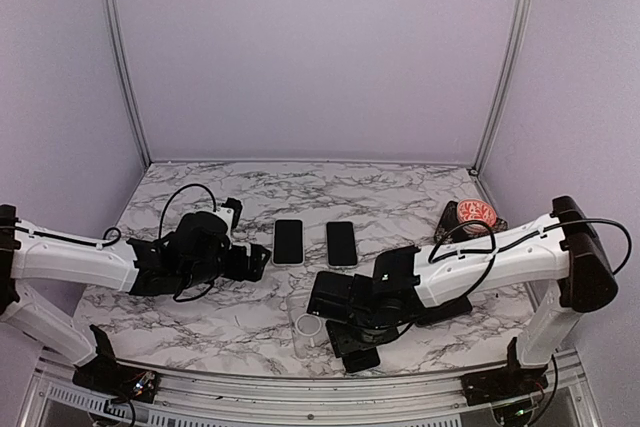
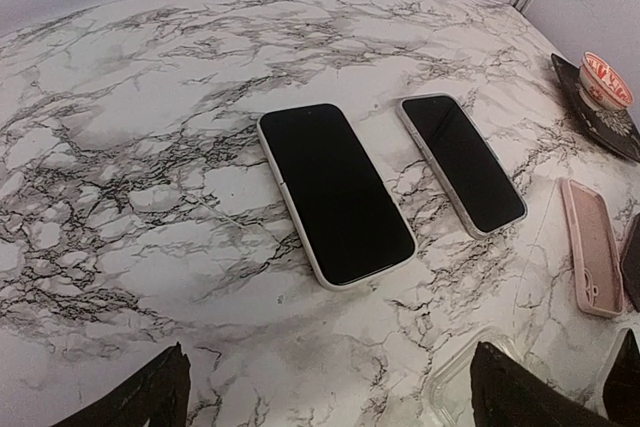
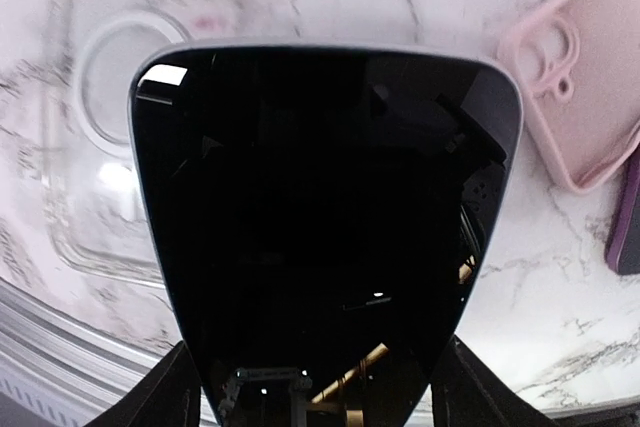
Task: Put the phone into the phone case
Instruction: Pick up the phone at the corner of the board, then install the phone into the phone case.
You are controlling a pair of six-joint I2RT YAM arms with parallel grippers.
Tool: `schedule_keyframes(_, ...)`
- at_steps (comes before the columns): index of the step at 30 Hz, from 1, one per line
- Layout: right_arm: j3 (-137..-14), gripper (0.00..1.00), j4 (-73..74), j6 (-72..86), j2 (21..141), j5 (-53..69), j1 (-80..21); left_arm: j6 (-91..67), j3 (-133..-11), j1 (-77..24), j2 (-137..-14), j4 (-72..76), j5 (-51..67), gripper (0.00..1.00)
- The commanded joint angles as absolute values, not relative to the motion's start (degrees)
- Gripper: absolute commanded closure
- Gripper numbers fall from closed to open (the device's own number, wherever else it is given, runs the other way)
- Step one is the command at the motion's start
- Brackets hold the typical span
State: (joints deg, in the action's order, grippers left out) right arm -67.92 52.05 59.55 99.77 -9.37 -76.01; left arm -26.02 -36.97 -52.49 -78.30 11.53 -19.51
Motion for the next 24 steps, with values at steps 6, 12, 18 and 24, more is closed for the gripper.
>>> schedule_keyframes(6, -70.71, 0.66, 30.62, 56.47, 94.75, -35.8, -78.77, -30.23, -29.57, -52.96, -76.59, 14.37, -16.94, 0.01)
schedule_keyframes(12, -68.08, 0.7, 18.61, 56.39, 97.57, -49.34, -82.44, -33.13, -24.9, -55.95, -75.04, 16.84, -19.38, 0.01)
schedule_keyframes(18, -73.1, 0.74, 29.26, 63.63, 104.82, -55.66, -87.19, -33.76, -22.41, -57.03, -72.94, 18.25, -21.18, 0.01)
schedule_keyframes(24, -72.97, 0.75, 22.52, 57.81, 109.58, -52.25, -88.02, -33.06, -21.81, -57.1, -72.1, 18.8, -21.8, 0.01)
